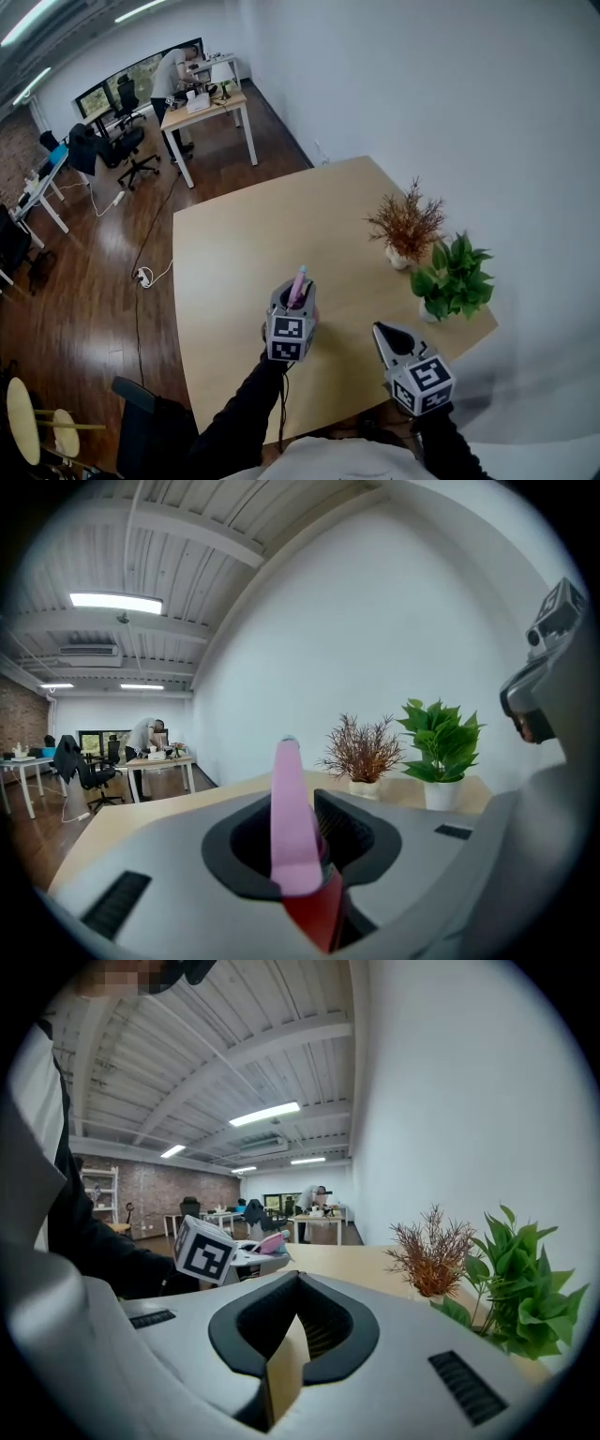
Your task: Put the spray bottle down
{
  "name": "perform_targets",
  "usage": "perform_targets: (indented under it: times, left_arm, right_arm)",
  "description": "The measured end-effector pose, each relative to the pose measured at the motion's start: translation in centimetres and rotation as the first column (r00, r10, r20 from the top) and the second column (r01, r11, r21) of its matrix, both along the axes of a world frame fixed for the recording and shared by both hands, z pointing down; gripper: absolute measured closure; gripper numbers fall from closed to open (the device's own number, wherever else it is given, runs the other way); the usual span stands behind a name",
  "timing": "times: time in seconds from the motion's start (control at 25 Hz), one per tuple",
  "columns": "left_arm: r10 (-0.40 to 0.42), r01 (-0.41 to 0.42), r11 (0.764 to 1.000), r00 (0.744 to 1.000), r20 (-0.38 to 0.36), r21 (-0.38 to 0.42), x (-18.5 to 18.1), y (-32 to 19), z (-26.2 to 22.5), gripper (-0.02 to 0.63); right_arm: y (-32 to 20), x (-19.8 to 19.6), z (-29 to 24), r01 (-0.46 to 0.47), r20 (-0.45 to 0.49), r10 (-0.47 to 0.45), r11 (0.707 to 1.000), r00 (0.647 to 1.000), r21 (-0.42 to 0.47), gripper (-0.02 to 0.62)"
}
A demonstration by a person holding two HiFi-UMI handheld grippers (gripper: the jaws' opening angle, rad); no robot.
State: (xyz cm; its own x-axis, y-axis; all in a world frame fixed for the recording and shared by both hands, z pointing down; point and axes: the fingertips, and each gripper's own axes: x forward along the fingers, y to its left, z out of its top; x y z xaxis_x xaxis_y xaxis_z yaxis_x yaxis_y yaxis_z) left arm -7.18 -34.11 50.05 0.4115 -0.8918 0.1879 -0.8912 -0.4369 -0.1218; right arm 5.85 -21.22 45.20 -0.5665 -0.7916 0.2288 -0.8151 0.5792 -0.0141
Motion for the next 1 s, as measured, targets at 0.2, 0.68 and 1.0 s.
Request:
perform_targets:
  times: [0.2,0.68,1.0]
  left_arm:
    - [-0.006,0.006,1.000,1.000,0.003,0.024,1.3,-2.5,1.7,0.505]
    - [-0.027,0.027,1.000,0.999,0.035,0.003,3.3,-4.5,4.7,0.503]
    - [0.020,-0.020,1.000,1.000,0.011,-0.017,4.0,-4.1,5.0,0.384]
  right_arm:
    - [0.2,1.8,0.7,-0.041,-0.014,0.041,0.999,0.999,-0.017,0.618]
    - [0.9,4.8,1.9,-0.091,-0.035,0.089,0.995,0.995,-0.040,0.618]
    - [0.4,4.6,1.7,-0.072,-0.027,0.071,0.997,0.997,-0.033,0.617]
